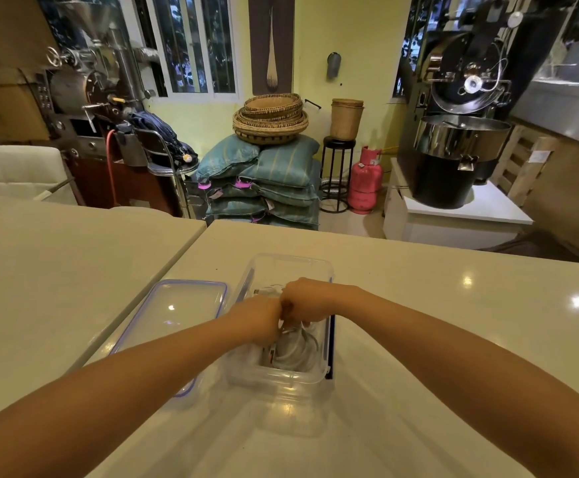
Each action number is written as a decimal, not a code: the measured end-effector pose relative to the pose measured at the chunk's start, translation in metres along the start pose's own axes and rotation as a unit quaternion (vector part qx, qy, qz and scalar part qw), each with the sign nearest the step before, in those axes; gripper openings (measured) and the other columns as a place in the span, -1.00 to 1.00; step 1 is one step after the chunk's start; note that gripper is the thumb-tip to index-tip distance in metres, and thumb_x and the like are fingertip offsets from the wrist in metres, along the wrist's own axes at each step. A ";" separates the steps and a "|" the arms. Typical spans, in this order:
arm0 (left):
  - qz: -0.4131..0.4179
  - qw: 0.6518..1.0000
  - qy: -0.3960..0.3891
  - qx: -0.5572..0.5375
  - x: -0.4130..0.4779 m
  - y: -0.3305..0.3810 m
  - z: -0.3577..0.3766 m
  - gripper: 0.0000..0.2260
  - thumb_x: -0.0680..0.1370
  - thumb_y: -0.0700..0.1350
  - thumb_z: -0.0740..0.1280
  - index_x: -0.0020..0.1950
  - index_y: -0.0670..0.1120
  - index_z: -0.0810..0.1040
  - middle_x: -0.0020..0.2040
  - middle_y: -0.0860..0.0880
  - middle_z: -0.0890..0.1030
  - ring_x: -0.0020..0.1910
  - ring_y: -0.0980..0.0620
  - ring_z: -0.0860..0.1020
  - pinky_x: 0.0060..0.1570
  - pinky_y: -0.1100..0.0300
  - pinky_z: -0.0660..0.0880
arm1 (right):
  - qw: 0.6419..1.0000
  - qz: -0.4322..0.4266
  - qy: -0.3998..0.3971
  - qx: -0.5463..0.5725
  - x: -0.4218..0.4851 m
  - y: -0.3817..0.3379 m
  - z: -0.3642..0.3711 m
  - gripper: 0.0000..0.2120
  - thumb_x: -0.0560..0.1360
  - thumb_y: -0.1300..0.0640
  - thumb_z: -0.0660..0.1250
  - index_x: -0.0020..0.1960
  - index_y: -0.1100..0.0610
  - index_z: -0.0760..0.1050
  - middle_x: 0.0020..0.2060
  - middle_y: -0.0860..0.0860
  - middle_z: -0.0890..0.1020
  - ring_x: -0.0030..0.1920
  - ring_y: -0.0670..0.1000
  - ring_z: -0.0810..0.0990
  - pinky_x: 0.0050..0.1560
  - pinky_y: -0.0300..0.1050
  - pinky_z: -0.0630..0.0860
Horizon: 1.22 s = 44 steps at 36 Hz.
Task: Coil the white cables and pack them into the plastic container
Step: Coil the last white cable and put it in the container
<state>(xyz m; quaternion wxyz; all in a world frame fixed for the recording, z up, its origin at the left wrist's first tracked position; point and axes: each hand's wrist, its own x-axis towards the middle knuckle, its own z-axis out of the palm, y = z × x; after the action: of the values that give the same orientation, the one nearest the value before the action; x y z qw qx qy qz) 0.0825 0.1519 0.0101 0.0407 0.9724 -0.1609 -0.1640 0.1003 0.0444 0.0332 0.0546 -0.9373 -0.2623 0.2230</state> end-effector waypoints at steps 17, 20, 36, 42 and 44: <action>-0.030 0.998 -0.027 -0.040 -0.008 0.002 -0.018 -0.73 0.55 -0.31 0.11 0.21 -0.31 0.44 0.19 -0.30 0.53 0.05 -0.16 0.51 0.19 0.11 0.40 | 0.998 -0.020 0.042 -0.039 -0.001 0.000 -0.002 -0.70 0.51 0.13 0.24 0.16 0.26 0.53 0.09 0.19 0.61 0.10 0.18 0.54 0.09 -0.04 0.44; -0.031 0.998 -0.024 -0.038 -0.010 0.003 -0.021 -0.72 0.56 -0.32 0.11 0.24 -0.28 0.43 0.19 -0.27 0.53 -0.02 -0.10 0.49 0.18 0.14 0.41 | 0.999 -0.018 0.038 -0.027 -0.001 -0.001 -0.002 -0.70 0.51 0.13 0.24 0.16 0.26 0.52 0.09 0.19 0.62 0.10 0.17 0.54 0.06 -0.05 0.44; -0.114 0.955 0.233 -0.147 -0.031 -0.071 -0.067 -0.77 0.54 -0.26 0.17 0.11 -0.19 0.56 0.14 -0.18 0.58 0.09 -0.13 0.53 0.08 0.10 0.44 | 0.989 -0.054 0.135 -0.010 -0.004 -0.042 -0.060 -0.68 0.51 0.07 0.25 0.15 0.25 0.53 0.10 0.14 0.61 0.10 0.13 0.55 0.09 -0.06 0.46; -0.257 0.956 0.140 -0.036 -0.049 -0.139 -0.044 -0.76 0.58 -0.10 0.15 0.17 -0.17 0.45 0.15 -0.18 0.55 0.07 -0.13 0.52 0.10 0.05 0.48 | 0.979 -0.050 0.146 0.130 0.017 -0.091 -0.063 -0.58 0.52 0.08 0.25 0.28 0.32 0.40 0.27 0.21 0.47 0.24 0.16 0.46 0.21 -0.04 0.39; -0.278 0.954 0.112 -0.023 -0.055 -0.153 -0.032 -0.71 0.59 -0.03 0.11 0.19 -0.17 0.43 0.17 -0.18 0.54 0.08 -0.13 0.52 0.09 0.06 0.47 | 0.975 -0.049 0.119 0.179 0.021 -0.103 -0.056 -0.57 0.53 0.12 0.24 0.32 0.31 0.34 0.33 0.21 0.40 0.31 0.16 0.38 0.27 -0.06 0.33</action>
<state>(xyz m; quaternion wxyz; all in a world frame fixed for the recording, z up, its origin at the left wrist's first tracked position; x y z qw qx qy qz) 0.0895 0.3158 0.0368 0.0340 0.9896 0.1248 -0.0623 0.0933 0.1446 0.0978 0.2631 -0.9182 -0.2552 0.1502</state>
